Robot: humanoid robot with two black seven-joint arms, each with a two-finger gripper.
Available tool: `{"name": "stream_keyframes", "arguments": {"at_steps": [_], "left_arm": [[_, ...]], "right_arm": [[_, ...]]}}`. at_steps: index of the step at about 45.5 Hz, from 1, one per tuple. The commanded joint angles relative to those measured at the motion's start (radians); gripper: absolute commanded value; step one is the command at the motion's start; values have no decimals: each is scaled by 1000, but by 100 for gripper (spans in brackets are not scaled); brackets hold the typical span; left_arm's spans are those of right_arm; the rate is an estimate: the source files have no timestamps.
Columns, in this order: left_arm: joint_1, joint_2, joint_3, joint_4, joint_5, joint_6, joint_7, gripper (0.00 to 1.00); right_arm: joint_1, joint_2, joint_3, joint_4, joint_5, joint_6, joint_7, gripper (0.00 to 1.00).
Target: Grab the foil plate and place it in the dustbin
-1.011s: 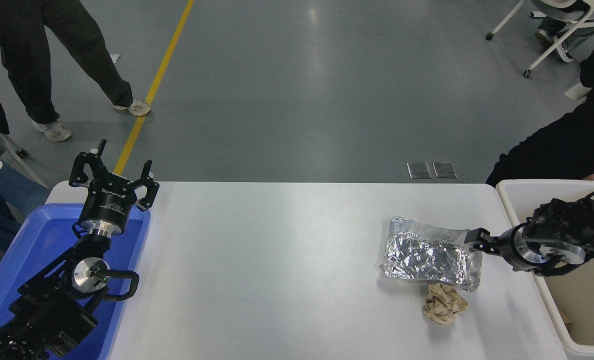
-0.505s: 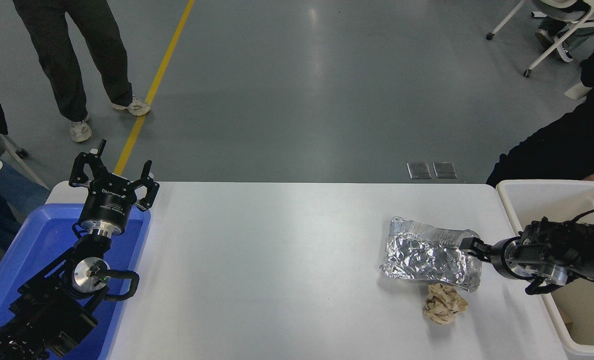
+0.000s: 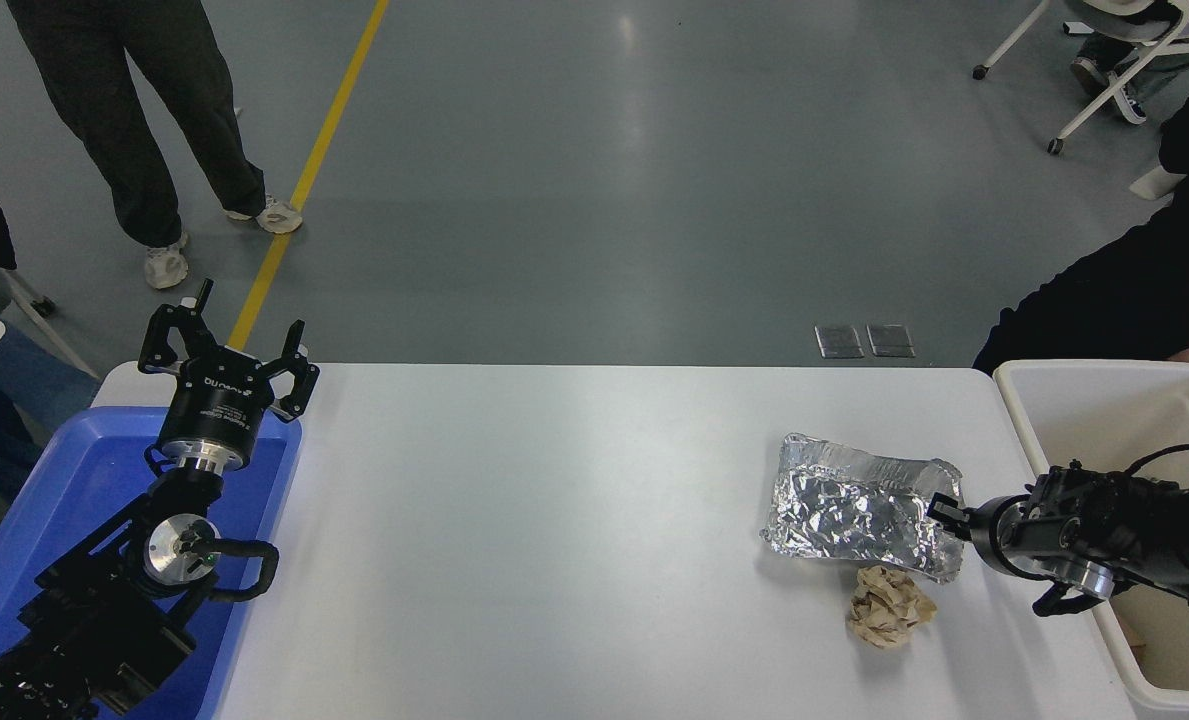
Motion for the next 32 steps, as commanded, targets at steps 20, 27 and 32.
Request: {"name": "stream_keyframes", "arguments": {"at_steps": [20, 27, 32], "left_arm": [[0, 0, 0, 0, 0, 0, 0, 98], [0, 0, 0, 0, 0, 0, 0, 98], [0, 0, 0, 0, 0, -1, 0, 98]], "right_arm": [[8, 2, 7, 0, 3, -71, 1, 0], [17, 2, 7, 1, 3, -70, 3, 0], [57, -4, 8, 15, 5, -56, 3, 0]]}}
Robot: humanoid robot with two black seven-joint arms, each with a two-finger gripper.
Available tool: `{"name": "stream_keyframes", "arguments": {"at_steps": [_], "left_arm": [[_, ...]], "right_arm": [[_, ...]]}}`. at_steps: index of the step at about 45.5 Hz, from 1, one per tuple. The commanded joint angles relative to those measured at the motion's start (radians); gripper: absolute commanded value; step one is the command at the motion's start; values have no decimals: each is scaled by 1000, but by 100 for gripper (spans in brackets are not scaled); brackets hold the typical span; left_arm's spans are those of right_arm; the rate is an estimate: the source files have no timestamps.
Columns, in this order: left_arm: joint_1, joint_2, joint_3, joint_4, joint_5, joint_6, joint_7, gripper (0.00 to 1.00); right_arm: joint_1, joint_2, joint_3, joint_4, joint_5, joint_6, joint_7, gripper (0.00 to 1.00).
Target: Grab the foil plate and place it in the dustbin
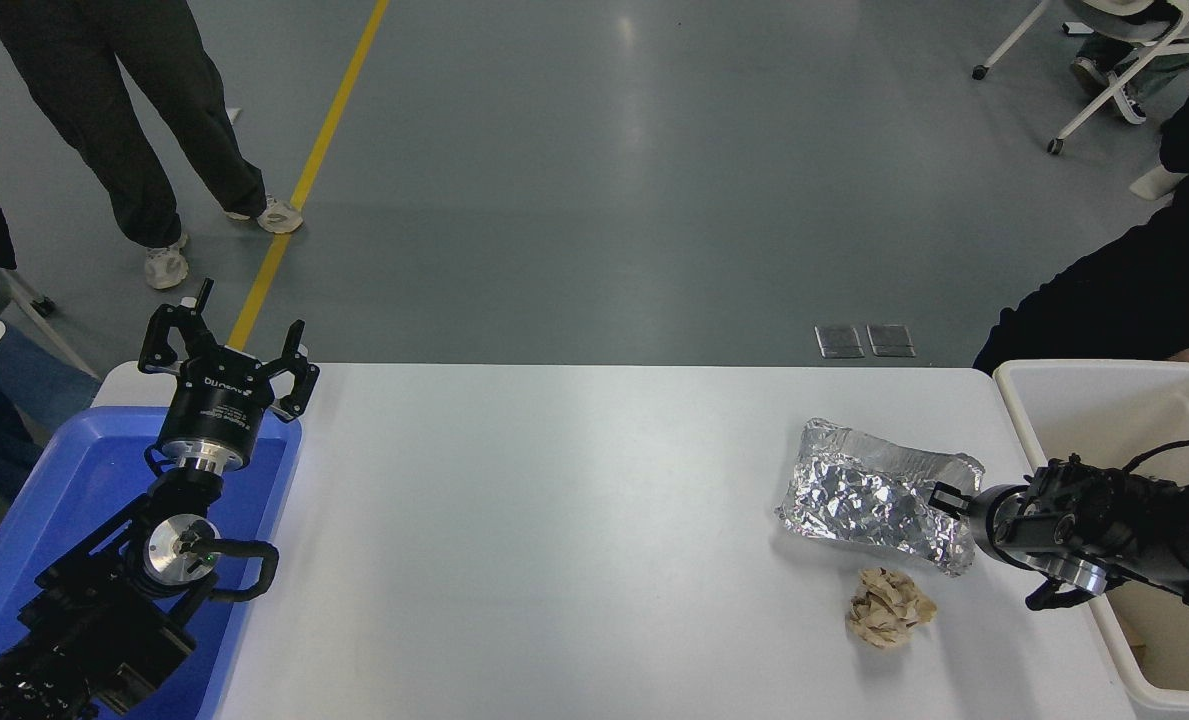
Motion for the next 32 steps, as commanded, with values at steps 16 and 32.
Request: {"name": "stream_keyframes", "arguments": {"at_steps": [16, 32], "left_arm": [[-1, 0, 0, 0, 0, -1, 0, 98], [-1, 0, 0, 0, 0, -1, 0, 98]], "right_arm": [[330, -113, -13, 130, 0, 258, 9, 0], [703, -267, -62, 260, -8, 519, 9, 0]]}}
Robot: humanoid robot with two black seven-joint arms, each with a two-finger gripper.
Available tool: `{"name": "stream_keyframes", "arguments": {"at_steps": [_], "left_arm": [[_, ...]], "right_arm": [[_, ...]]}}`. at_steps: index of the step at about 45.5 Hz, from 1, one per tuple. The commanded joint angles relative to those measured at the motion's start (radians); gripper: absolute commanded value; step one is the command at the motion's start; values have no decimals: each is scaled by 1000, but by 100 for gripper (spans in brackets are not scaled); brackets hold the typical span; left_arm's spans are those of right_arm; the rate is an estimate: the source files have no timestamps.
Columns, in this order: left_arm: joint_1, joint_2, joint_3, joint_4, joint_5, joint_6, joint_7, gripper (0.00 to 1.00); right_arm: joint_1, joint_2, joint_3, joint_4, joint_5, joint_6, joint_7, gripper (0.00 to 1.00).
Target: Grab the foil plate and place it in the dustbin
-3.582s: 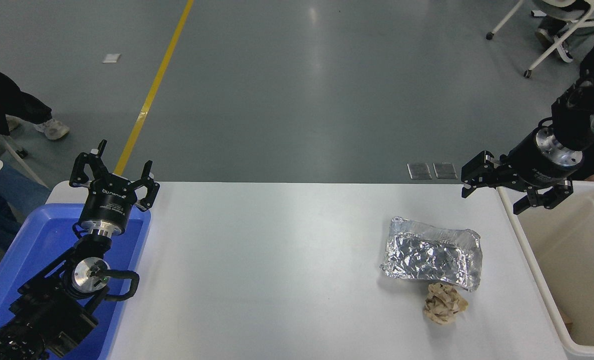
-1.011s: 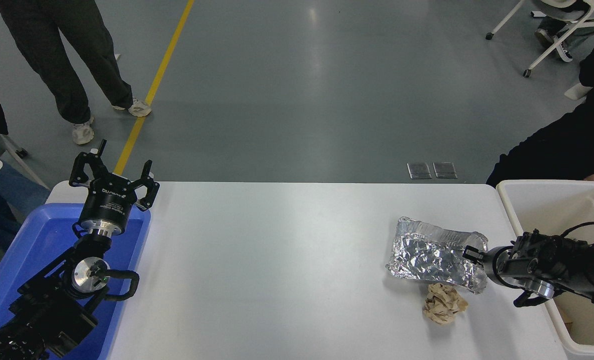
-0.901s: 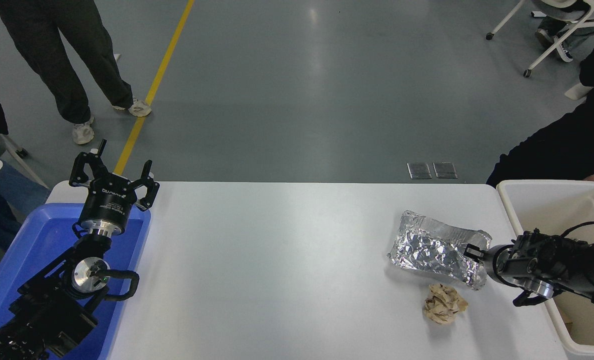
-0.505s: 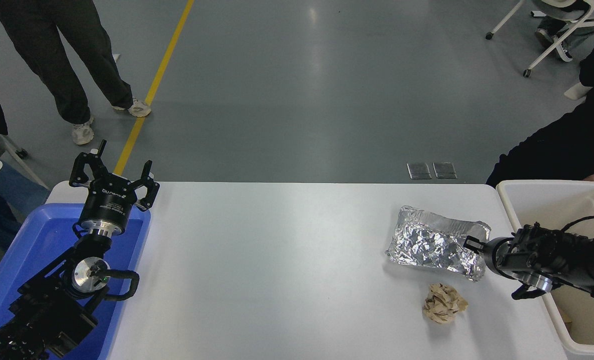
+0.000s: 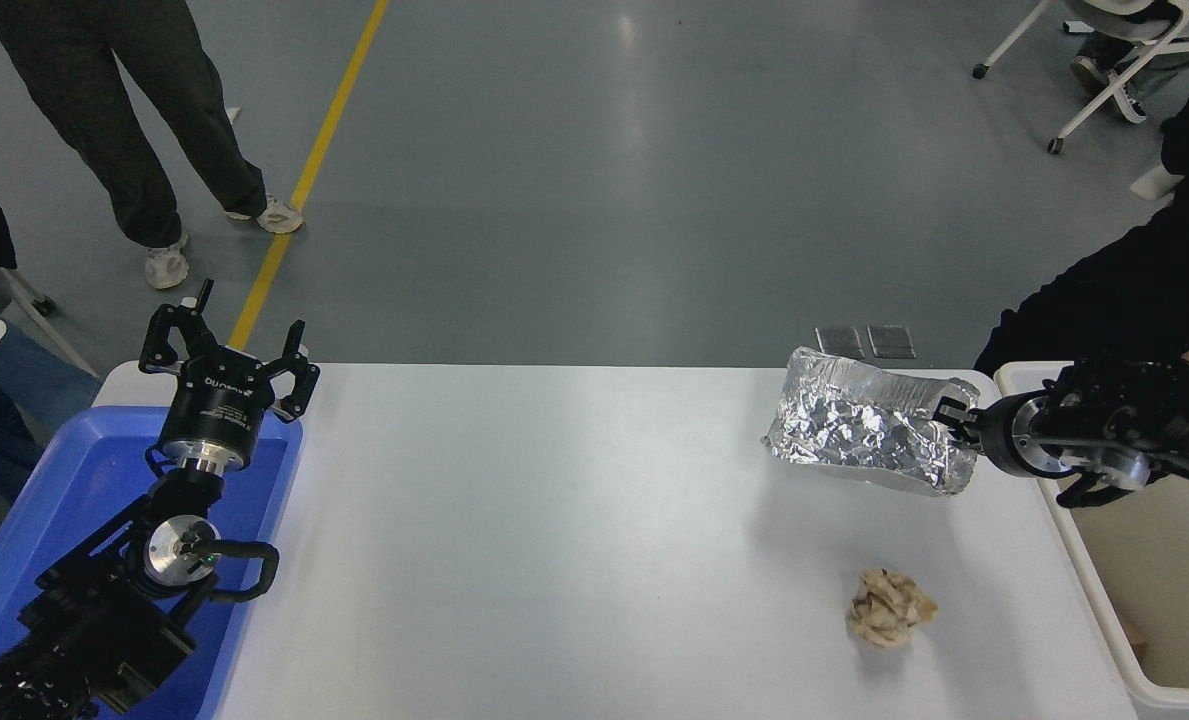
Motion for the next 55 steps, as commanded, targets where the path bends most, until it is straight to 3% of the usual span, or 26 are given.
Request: {"name": "stream_keyframes", "arguments": {"at_steps": [1, 17, 46, 55], "left_arm": [[0, 0, 0, 0, 0, 0, 0, 98], [0, 0, 0, 0, 0, 0, 0, 98], [0, 0, 0, 0, 0, 0, 0, 98], [2, 0, 0, 0, 0, 0, 0, 98]], "right_arm": [[263, -94, -42, 77, -4, 192, 1, 0], [432, -166, -69, 85, -15, 329, 3, 0], [392, -180, -69, 76, -12, 322, 1, 0], [279, -202, -66, -68, -4, 298, -3, 0]]}}
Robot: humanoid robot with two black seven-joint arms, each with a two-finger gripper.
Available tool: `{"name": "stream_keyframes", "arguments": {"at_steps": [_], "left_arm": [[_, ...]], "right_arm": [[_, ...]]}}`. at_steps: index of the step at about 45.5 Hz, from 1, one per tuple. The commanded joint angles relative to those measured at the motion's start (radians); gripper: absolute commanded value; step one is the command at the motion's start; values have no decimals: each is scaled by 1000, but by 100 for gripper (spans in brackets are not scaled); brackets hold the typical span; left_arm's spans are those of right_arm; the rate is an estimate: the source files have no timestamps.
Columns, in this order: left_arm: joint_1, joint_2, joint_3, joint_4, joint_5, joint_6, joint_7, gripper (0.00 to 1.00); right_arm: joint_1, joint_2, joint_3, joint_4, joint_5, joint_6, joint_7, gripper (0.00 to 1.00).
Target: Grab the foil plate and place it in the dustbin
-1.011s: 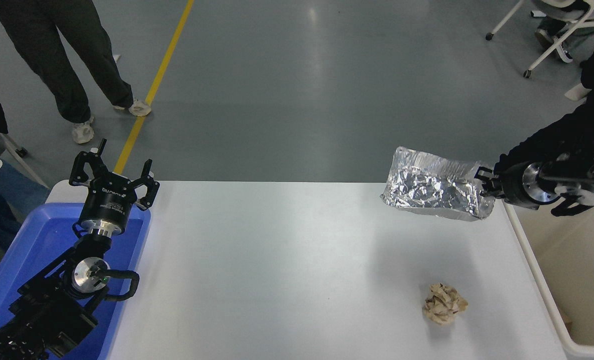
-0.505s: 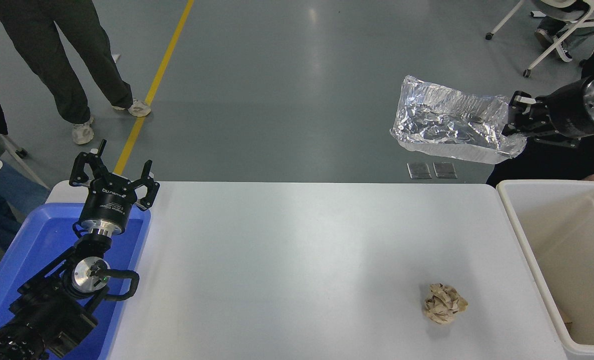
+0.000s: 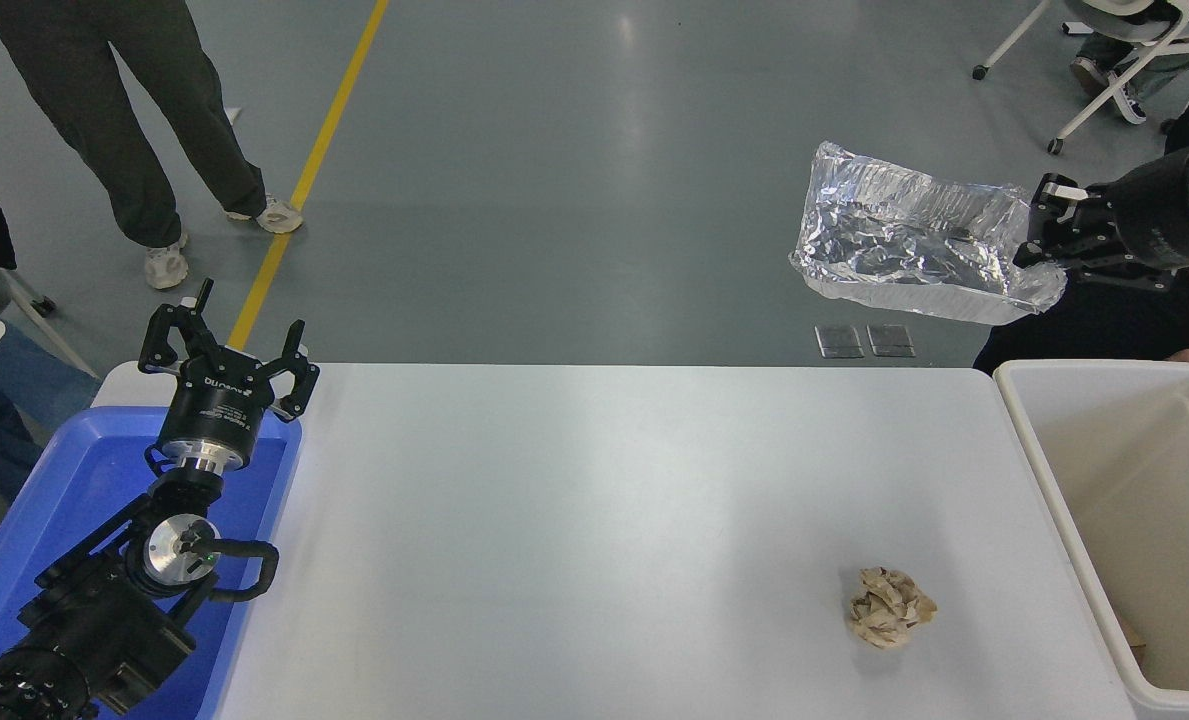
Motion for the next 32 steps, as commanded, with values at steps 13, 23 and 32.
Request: {"name": "stream_keyframes", "arguments": {"at_steps": [13, 23, 32], "left_arm": [[1, 0, 0, 0, 0, 0, 0, 98], [1, 0, 0, 0, 0, 0, 0, 98], [1, 0, 0, 0, 0, 0, 0, 98]], "right_arm": [[-484, -36, 74, -621, 19, -16, -4, 0], [-739, -34, 275, -817, 108, -28, -11, 0], [-932, -27, 344, -853, 122, -258, -11, 0]]}}
